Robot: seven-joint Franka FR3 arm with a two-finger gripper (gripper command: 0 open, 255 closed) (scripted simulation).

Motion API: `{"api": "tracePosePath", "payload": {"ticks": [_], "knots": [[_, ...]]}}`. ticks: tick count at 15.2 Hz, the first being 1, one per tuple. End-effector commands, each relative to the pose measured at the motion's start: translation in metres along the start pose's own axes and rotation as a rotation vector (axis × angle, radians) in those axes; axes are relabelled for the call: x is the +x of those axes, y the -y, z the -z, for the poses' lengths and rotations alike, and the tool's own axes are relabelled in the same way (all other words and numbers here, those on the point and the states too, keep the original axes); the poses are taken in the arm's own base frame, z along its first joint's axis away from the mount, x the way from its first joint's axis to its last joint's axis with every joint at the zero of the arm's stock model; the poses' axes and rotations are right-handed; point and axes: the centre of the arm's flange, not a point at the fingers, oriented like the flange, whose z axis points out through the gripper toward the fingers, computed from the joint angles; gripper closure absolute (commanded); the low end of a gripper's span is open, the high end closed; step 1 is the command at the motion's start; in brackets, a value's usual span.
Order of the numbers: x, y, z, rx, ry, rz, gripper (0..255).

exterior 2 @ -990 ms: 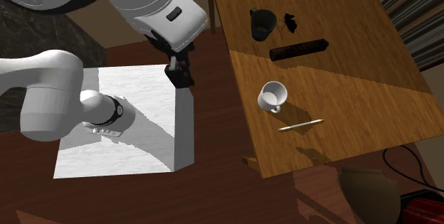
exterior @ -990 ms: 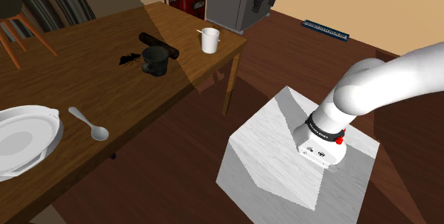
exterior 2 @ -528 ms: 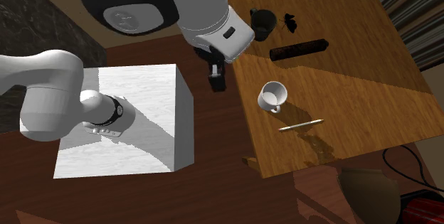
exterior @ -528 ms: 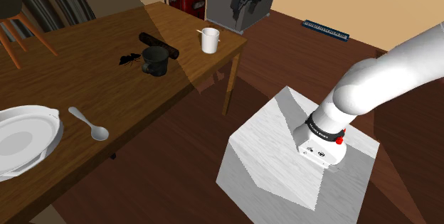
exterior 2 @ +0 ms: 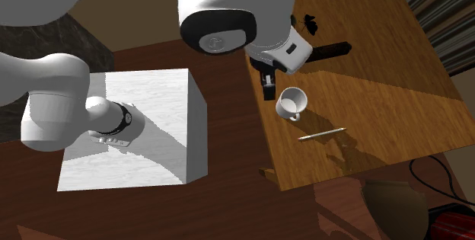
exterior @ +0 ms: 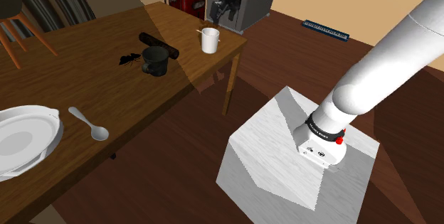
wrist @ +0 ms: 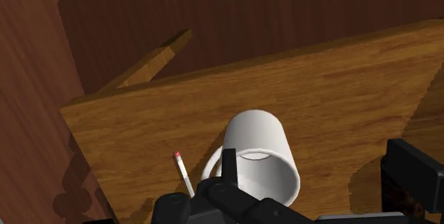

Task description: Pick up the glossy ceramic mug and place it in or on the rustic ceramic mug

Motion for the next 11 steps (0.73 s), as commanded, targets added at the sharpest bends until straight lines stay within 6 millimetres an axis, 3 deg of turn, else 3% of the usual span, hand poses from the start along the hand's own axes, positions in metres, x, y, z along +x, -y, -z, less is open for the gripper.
{"api": "tracePosePath", "payload": {"ticks": [1, 8, 11], "knots": [[0.02, 0.005, -0.019, 0.0, -0.001, 0.0, 0], [0.085, 0.017, -0.08, -0.004, -0.003, 0.001, 0], [0.085, 0.017, -0.096, -0.004, -0.003, 0.001, 0]]}}
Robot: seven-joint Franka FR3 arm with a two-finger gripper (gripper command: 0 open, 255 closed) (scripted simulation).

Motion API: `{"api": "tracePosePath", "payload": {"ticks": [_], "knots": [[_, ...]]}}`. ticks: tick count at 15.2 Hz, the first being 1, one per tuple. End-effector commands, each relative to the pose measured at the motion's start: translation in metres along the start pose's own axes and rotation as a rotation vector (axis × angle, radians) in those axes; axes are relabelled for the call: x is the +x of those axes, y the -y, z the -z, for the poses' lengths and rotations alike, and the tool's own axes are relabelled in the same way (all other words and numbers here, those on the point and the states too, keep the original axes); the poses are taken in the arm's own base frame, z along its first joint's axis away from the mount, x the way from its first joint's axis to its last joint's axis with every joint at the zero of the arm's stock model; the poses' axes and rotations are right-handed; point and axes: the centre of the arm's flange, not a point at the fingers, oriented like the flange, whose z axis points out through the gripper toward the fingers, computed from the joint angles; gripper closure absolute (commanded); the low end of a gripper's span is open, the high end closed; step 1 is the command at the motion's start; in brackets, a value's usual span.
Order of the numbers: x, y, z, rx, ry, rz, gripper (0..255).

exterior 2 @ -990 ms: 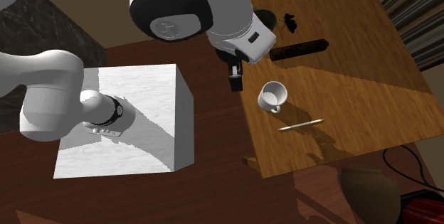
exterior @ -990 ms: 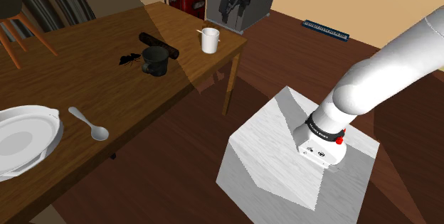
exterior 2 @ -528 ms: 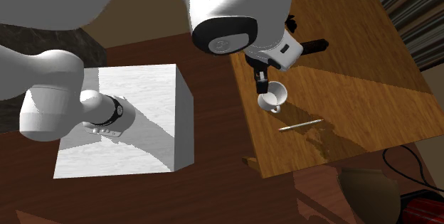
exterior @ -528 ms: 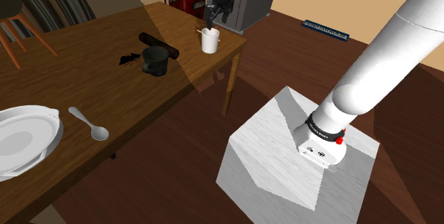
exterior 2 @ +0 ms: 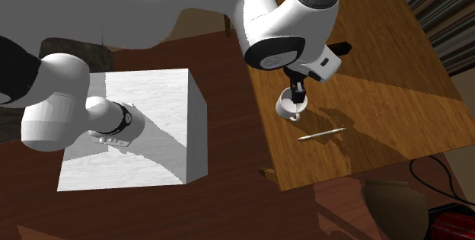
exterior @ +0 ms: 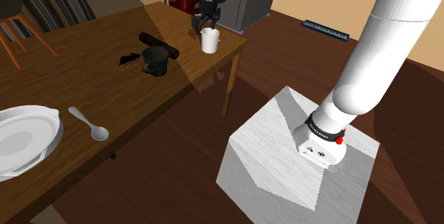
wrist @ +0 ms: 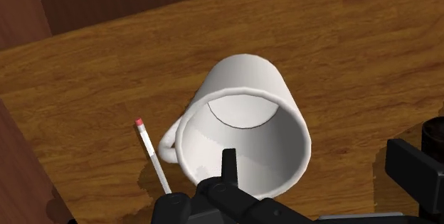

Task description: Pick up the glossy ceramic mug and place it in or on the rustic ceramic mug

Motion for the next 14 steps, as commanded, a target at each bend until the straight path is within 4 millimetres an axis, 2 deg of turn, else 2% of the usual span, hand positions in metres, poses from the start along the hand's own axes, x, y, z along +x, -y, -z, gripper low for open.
{"api": "tracePosePath", "payload": {"ticks": [1, 5, 12, 13, 14], "knots": [[0.002, 0.0, -0.013, 0.0, -0.001, 0.0, 0], [0.002, 0.0, -0.032, 0.0, -0.001, 0.0, 0], [0.002, 0.0, -0.032, 0.0, -0.001, 0.0, 0], [0.002, 0.0, -0.032, 0.0, -0.001, 0.0, 255], [0.002, 0.0, -0.032, 0.0, -0.001, 0.0, 255]]}}
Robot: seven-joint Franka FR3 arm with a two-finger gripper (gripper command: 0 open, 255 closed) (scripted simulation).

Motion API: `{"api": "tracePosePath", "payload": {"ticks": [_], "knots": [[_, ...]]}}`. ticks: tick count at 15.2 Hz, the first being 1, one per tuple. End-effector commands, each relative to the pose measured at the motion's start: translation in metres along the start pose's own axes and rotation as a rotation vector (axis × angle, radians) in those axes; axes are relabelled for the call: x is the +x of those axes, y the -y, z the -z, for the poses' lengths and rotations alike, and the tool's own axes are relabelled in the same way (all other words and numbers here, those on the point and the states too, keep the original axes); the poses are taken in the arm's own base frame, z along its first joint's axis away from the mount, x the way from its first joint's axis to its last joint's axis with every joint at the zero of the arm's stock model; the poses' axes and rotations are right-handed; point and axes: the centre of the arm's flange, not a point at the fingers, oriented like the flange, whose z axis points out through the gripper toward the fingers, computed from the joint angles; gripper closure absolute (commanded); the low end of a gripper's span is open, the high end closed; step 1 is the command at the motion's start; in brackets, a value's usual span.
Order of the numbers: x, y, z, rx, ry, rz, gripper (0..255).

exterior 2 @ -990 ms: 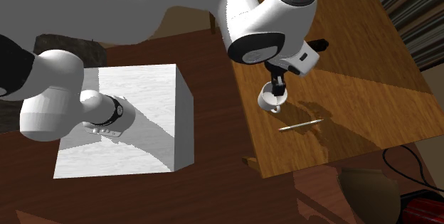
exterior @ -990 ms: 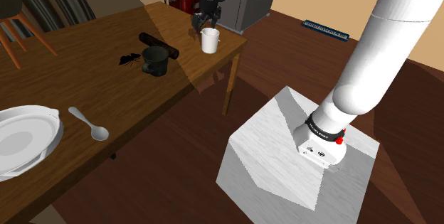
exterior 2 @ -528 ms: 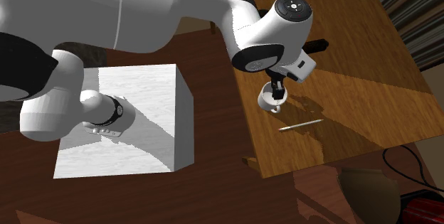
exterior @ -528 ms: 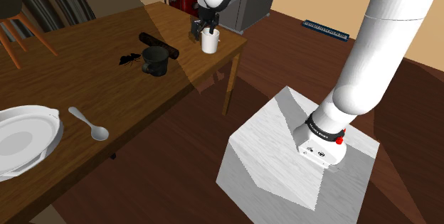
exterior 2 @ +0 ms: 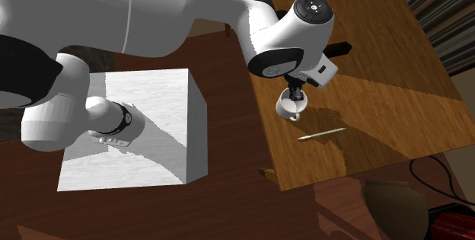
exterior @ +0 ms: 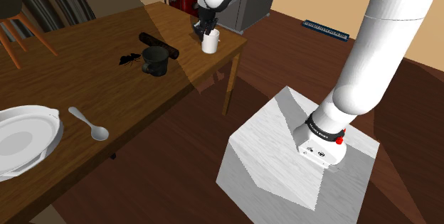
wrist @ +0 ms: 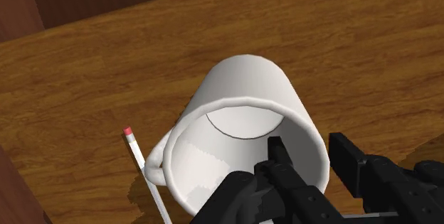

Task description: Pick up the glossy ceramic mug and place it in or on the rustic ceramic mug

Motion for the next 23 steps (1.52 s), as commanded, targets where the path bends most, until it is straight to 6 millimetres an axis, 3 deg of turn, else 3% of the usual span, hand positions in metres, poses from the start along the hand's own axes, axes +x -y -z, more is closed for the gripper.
{"api": "tracePosePath", "payload": {"ticks": [1, 8, 23], "knots": [[0.0, 0.0, 0.0, 0.0, 0.0, 0.0, 255], [0.0, 0.0, 0.0, 0.0, 0.0, 0.0, 255], [0.012, -0.006, 0.078, 0.0, 0.0, 0.0, 255]]}}
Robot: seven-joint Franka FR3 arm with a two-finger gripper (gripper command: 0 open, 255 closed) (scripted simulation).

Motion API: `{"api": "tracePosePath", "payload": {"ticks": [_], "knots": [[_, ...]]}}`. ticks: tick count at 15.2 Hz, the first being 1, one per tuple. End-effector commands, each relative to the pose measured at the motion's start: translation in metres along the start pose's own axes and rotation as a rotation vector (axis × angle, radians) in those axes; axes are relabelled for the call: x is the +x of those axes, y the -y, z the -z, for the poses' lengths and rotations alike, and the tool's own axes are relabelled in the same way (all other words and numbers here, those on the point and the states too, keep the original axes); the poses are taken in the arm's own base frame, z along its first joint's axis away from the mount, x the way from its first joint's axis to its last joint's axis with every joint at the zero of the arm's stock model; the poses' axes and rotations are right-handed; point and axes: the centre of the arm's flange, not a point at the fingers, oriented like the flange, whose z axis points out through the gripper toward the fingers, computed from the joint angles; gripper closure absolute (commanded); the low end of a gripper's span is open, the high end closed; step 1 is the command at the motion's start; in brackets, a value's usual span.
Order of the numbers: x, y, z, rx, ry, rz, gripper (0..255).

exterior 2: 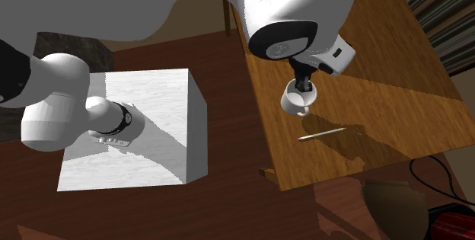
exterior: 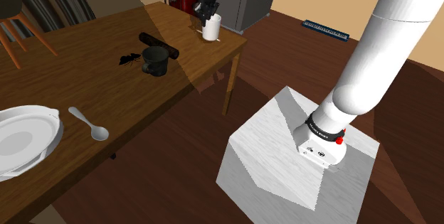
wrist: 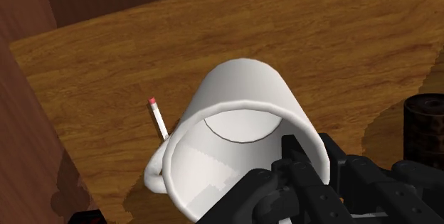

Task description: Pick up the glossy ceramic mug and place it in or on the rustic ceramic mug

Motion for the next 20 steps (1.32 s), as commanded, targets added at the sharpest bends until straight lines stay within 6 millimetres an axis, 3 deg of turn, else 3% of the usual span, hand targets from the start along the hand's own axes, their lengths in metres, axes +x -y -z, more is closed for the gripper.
{"api": "tracePosePath", "payload": {"ticks": [1, 18, 20], "knots": [[0.002, -0.001, 0.013, 0.0, 0.0, 0.0, 255], [0.015, -0.008, 0.097, 0.0, 0.0, 0.0, 255], [0.016, 0.018, 0.103, 0.0, 0.0, 0.0, 255]]}}
